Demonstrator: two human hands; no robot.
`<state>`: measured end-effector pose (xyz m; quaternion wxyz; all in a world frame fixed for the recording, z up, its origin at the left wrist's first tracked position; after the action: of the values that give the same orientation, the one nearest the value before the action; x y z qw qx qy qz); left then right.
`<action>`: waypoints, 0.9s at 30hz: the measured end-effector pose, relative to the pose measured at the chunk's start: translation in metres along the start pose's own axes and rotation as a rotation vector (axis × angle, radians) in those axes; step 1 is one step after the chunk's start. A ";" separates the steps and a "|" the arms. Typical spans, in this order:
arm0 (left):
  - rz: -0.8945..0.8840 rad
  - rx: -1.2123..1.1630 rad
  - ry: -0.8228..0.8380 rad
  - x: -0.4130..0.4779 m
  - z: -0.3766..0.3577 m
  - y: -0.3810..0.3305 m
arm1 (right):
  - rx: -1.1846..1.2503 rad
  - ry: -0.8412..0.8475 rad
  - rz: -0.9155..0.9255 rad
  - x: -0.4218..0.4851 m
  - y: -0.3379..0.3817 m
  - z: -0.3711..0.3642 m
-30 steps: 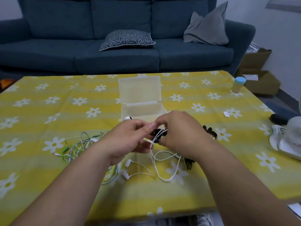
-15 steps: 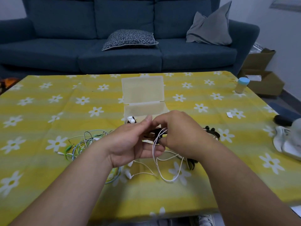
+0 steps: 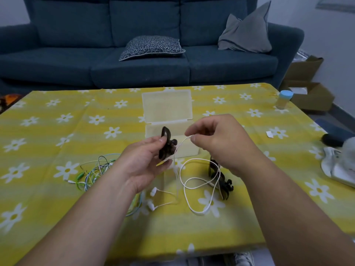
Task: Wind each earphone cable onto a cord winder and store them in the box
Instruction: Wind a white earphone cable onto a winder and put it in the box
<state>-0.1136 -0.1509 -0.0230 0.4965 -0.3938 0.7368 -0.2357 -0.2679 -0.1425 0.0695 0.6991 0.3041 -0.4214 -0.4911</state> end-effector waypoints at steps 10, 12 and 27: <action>-0.118 -0.082 0.149 -0.007 -0.018 -0.016 | 0.064 0.119 -0.016 -0.002 0.001 -0.021; -0.102 -0.139 0.179 -0.008 -0.021 -0.015 | 0.072 0.104 -0.018 -0.001 0.001 -0.020; -0.180 -0.029 0.041 -0.008 -0.009 -0.021 | -0.023 0.036 -0.010 0.000 0.003 -0.016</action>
<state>-0.1128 -0.1568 0.0000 0.4522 -0.4609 0.7117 -0.2766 -0.2526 -0.1410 0.0650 0.7073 0.3071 -0.4017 -0.4940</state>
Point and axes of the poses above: each hand's wrist, its own x-axis towards the middle knuckle, its own z-axis out of the back of the hand, y = z × x, the point moved 10 cm from there along x, towards the middle knuckle, and after that the axes turned 11 degrees about z, right-handed, at the moved point
